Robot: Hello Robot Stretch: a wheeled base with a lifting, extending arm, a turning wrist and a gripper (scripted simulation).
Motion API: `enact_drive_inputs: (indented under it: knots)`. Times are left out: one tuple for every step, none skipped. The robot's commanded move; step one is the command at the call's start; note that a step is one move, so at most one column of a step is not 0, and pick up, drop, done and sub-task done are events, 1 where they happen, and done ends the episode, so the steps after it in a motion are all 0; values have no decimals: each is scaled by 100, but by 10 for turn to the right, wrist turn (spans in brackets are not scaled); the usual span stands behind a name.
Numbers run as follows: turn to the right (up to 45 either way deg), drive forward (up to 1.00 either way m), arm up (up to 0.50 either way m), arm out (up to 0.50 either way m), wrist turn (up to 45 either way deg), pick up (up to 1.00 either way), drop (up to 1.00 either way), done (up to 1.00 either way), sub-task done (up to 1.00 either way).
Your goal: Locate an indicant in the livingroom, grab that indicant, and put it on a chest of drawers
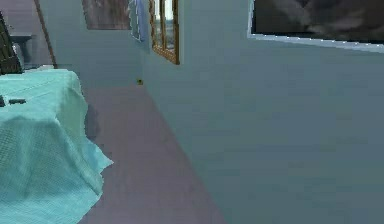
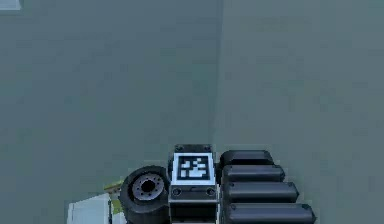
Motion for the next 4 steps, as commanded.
enact_drive_inputs:
  knots:
    - [450, 0, 0, 0, 0, 0, 0, 0, 0]
    - [450, 0, 0, 0, 0, 0, 0, 0, 0]
    - [60, 0, 0, 0, 0, 0, 0, 0, 0]
    - [-450, 0, 0, 0, 0, 0, 0, 0, 0]
